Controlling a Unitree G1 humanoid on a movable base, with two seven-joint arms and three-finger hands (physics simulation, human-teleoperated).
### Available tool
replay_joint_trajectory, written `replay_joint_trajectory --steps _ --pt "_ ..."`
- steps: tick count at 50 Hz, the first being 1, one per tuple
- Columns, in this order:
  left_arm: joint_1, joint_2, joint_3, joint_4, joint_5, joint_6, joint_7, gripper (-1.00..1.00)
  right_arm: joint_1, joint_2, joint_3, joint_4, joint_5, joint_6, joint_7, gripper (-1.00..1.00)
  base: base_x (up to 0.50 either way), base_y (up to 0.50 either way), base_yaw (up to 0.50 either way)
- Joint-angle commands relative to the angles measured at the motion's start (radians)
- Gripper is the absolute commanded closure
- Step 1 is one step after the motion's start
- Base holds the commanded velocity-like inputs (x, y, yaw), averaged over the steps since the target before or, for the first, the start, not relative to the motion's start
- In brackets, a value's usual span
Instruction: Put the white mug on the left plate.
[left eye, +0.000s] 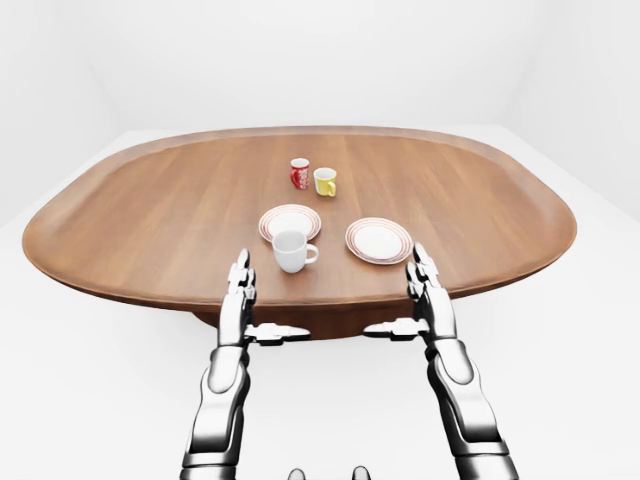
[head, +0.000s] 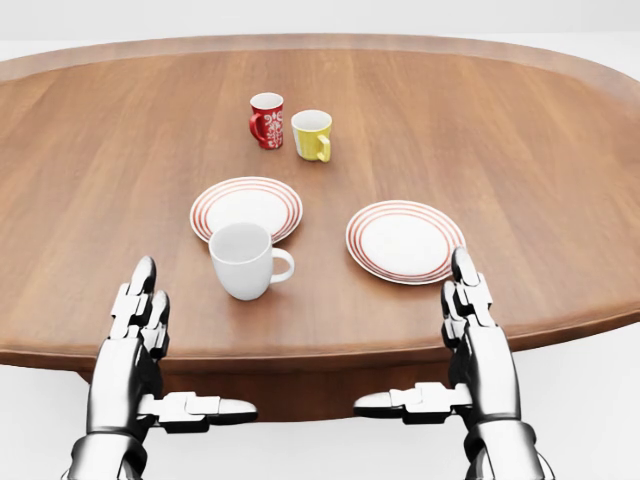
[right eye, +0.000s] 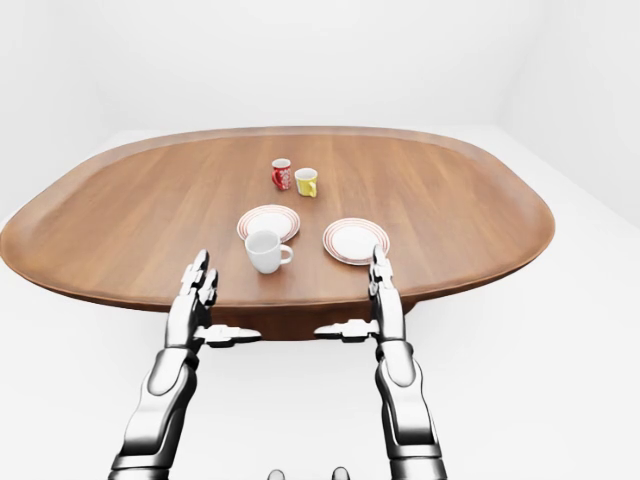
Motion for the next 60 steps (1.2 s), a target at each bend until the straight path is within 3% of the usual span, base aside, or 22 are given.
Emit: replay_joint_trajectory --steps 1,8,10,11,14,17,42,60 --pt "0.001 0.01 0.019 0.003 -0.013 -0.003 -0.027 -1.0 0.005 -0.014 -0.026 -0.028 0.013 0.014 0.025 -1.0 0.0 0.0 0.0" --pt "0.006 0.01 0.018 -0.04 -0.015 0.021 -0.029 -1.0 0.009 -0.017 -0.035 -0.104 0.021 0.067 0.03 -1.0 0.0 0.0 0.0" --pt "0.012 0.012 0.017 -0.094 -0.013 0.055 -0.027 -1.0 0.01 -0.018 -0.04 -0.146 0.027 0.081 0.031 -1.0 0.0 0.0 0.0" --pt "0.021 0.01 0.019 -0.215 -0.03 0.089 -0.028 -1.0 0.016 -0.02 -0.044 -0.226 0.039 0.081 0.034 -1.0 0.0 0.0 0.0" --pt "0.015 0.008 0.036 -0.449 -0.071 0.089 -0.015 -1.0 0.015 -0.022 -0.056 -0.393 0.069 0.081 0.04 -1.0 0.0 0.0 0.0" --pt "0.008 0.011 0.046 -0.579 -0.101 0.089 -0.009 -1.0 -0.007 -0.015 -0.083 -0.508 0.125 0.081 0.032 -1.0 0.0 0.0 0.0" --pt "-0.009 0.017 0.066 -0.546 -0.136 0.089 -0.004 -1.0 -0.027 -0.032 -0.116 -0.565 0.204 0.081 0.001 -1.0 0.0 0.0 0.0" --pt "-0.003 0.018 0.066 -0.552 -0.136 0.089 -0.008 -1.0 -0.022 -0.033 -0.115 -0.582 0.209 0.081 0.014 -1.0 0.0 0.5 0.0"
